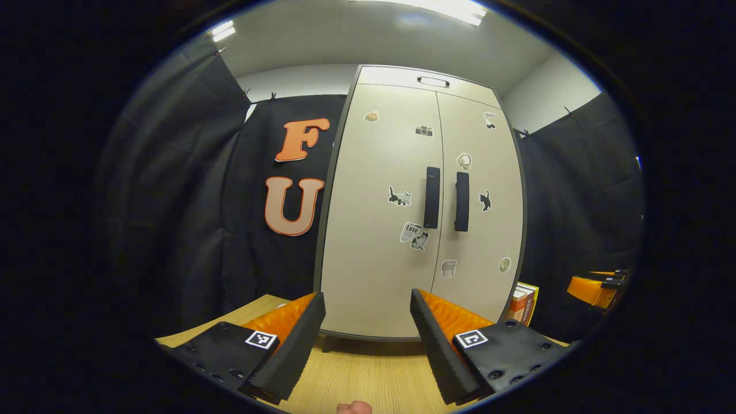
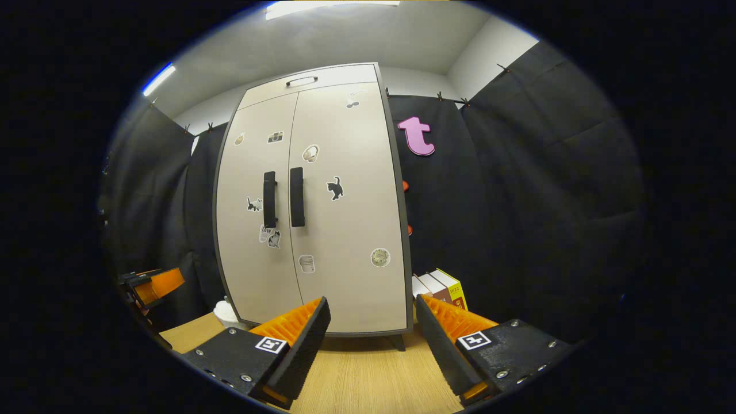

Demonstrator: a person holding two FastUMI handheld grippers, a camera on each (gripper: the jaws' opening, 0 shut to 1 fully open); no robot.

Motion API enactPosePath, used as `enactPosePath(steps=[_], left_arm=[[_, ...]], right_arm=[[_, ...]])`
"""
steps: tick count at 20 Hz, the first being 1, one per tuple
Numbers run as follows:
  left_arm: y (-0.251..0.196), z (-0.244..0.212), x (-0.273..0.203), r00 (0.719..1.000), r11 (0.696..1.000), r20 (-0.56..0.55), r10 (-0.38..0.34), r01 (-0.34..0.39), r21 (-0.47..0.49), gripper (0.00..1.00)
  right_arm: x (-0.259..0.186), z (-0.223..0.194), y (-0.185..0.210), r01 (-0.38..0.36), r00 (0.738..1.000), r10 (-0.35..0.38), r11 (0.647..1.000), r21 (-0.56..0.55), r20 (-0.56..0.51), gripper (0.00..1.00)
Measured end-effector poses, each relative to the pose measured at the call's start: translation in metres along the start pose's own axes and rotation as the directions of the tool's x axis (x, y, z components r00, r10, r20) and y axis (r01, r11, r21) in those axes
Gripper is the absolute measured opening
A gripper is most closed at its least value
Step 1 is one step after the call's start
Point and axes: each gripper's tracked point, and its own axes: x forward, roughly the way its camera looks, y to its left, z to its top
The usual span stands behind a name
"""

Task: Grab one shoe with the right hand and put it into the shoe cabinet, grab the other shoe with the left hand and put it into the shoe cabinet; then close the right door with the right hand and the left door with the left hand.

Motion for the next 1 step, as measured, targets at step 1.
enactPosePath(steps=[1], left_arm=[[-0.0005,0.0,0.0002,1.0,1.0,-0.001,-0.003,0.003,0.0,0.96]], right_arm=[[-0.0008,-0.0002,0.0,0.001,1.0,-0.001,1.0,0.001,-0.001,0.93]])
